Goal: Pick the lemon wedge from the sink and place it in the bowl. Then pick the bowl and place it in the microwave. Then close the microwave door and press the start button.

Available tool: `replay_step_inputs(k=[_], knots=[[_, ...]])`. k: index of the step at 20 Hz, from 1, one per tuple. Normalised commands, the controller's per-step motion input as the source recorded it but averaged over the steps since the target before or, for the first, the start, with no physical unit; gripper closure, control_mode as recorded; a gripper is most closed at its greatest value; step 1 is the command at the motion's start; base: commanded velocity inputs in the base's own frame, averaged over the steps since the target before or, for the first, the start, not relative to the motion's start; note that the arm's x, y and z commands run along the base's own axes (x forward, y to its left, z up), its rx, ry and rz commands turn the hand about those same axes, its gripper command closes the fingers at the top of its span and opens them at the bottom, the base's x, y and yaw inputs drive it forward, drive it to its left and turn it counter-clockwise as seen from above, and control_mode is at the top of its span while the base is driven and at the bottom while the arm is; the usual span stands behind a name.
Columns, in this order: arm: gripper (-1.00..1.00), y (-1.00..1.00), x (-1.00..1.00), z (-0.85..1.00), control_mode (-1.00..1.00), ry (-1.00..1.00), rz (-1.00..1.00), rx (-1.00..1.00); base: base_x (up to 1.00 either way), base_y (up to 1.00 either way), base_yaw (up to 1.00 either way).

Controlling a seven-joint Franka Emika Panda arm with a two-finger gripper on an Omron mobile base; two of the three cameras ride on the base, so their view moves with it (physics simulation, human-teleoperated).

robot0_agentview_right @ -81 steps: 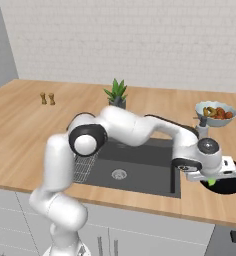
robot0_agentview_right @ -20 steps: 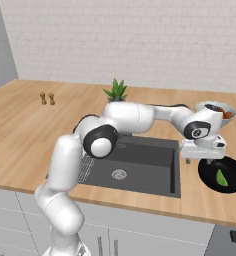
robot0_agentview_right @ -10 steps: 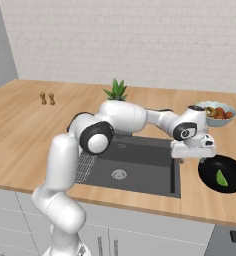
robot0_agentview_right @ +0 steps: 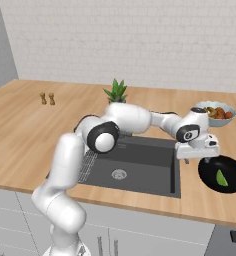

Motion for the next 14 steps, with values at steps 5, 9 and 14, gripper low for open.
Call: replay_step_inputs(k=[5,9,14], knots=[[-1.0,-0.24,0.12,-0.21,-1.0,0.04,0.0,0.0,0.0,0.0,0.0],[-1.0,-0.21,0.06,-0.28,-1.0,0.02,0.0,0.0,0.0,0.0,0.0],[-1.0,-0.06,0.0,-0.28,-1.0,0.0,0.0,0.0,0.0,0.0,0.0]])
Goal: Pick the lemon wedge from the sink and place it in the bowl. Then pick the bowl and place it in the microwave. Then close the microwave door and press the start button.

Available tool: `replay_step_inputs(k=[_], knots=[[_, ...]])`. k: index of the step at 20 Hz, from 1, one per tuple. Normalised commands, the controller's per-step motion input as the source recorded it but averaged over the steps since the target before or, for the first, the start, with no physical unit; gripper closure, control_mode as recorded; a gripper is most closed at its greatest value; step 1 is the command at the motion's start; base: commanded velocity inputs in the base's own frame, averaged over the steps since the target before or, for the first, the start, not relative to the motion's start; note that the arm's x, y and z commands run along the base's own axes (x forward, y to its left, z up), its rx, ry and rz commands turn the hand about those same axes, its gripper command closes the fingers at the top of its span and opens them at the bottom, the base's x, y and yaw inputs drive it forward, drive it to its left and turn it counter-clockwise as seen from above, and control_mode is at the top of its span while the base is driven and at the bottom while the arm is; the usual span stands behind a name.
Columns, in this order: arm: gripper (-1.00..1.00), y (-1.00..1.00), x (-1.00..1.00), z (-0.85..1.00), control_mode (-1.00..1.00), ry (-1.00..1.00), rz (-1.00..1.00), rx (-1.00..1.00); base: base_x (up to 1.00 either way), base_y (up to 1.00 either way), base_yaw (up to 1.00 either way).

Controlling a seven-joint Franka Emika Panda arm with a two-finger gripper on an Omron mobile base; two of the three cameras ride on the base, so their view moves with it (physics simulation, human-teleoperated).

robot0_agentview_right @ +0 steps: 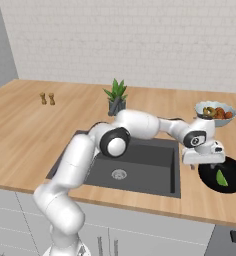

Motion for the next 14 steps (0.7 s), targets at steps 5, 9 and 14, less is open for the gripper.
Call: replay_step_inputs(k=[5,9,14], knots=[[1.0,0.0,0.0,-0.25,-1.0,0.0,0.0,0.0,0.0,0.0,0.0],[1.0,0.0,0.0,-0.08,-1.0,0.0,0.0,0.0,0.0,0.0,0.0],[1.0,0.0,0.0,0.0,-1.0,0.0,0.0,0.0,0.0,0.0,0.0]])
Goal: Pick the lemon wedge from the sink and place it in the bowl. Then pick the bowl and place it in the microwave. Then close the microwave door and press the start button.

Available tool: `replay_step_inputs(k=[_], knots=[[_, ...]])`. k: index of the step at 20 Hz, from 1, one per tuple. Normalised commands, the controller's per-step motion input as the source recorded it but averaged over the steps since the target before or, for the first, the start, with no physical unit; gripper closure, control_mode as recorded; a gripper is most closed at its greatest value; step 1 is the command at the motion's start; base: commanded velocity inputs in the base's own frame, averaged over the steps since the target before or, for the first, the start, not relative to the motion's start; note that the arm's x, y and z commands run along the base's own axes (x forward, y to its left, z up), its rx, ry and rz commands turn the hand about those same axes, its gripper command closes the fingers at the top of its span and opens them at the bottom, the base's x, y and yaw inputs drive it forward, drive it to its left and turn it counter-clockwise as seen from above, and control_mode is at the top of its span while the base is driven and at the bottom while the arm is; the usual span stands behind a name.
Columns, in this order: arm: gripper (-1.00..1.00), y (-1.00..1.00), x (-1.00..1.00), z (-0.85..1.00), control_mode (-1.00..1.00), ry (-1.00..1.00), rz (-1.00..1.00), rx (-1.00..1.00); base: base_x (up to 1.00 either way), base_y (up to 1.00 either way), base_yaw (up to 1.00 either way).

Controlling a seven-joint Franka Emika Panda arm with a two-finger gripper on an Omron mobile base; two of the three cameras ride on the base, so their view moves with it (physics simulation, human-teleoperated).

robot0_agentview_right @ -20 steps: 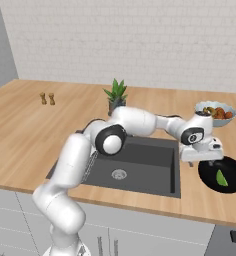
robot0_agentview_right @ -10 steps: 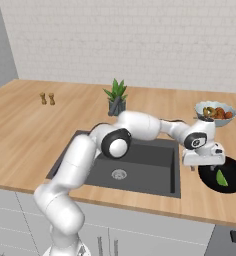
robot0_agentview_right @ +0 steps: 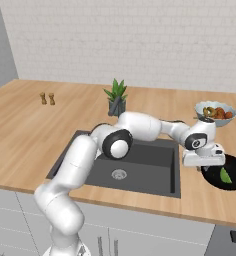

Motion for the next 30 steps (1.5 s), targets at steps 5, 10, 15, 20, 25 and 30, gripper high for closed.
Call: replay_step_inputs(k=[5,10,15,20,25,30], knots=[[1.0,0.0,-0.11,0.04,-1.0,-0.03,0.0,0.0,0.0,0.0,0.0],[1.0,0.23,-0.61,0.66,-1.0,-0.16,0.01,-0.03,0.0,0.0,0.0],[1.0,0.59,-0.47,0.72,-1.0,-0.09,0.07,-0.05,0.0,0.0,0.0],[1.0,0.71,-0.53,0.49,-1.0,-0.09,0.09,-0.08,0.0,0.0,0.0],[1.0,0.69,-0.74,0.46,-1.0,-0.1,0.09,-0.11,0.0,0.0,0.0],[1.0,0.82,-0.65,0.42,-1.0,-0.02,0.11,-0.1,0.0,0.0,0.0]])
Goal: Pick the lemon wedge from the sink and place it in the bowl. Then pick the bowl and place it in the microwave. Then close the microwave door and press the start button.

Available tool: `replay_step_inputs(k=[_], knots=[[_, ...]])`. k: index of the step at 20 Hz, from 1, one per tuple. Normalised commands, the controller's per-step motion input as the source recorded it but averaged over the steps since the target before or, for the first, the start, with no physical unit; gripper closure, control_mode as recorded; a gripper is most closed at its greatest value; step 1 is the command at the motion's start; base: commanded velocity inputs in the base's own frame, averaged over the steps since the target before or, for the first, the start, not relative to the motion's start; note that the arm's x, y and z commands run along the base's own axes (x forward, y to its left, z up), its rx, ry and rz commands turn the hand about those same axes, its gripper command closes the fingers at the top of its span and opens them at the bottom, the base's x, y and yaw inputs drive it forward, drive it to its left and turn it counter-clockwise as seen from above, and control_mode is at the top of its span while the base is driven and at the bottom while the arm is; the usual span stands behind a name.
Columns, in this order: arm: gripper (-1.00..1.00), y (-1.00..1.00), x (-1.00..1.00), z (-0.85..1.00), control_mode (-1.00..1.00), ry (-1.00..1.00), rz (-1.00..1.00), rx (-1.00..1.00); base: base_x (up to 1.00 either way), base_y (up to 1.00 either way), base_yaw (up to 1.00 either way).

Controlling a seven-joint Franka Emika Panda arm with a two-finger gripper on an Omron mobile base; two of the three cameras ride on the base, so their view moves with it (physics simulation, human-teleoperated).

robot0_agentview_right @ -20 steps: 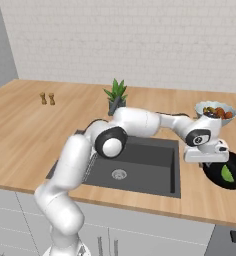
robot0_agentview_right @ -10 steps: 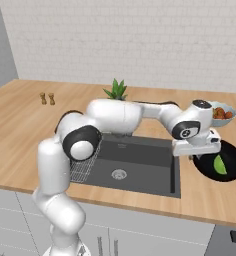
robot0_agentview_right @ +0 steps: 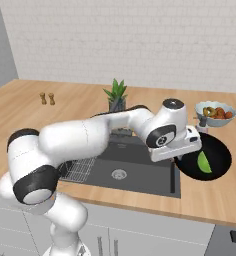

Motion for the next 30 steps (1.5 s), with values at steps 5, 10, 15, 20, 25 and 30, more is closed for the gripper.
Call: replay_step_inputs(k=[5,10,15,20,25,30], knots=[[1.0,0.61,-0.51,0.63,-1.0,0.0,0.09,-0.02,0.0,0.0,0.0],[1.0,0.63,-0.36,0.61,-1.0,0.05,0.1,0.0,0.0,0.0,0.0],[1.0,0.67,-0.03,0.18,-1.0,0.13,0.07,-0.03,0.0,0.0,0.0],[1.0,0.08,0.0,0.0,-1.0,0.0,0.01,-0.01,0.0,0.0,0.0],[1.0,0.05,0.0,0.0,1.0,-0.01,-0.03,-0.02,-0.01,0.16,-0.26],[1.0,0.0,0.0,0.0,1.0,0.0,0.0,0.0,-0.01,0.12,-0.75]])
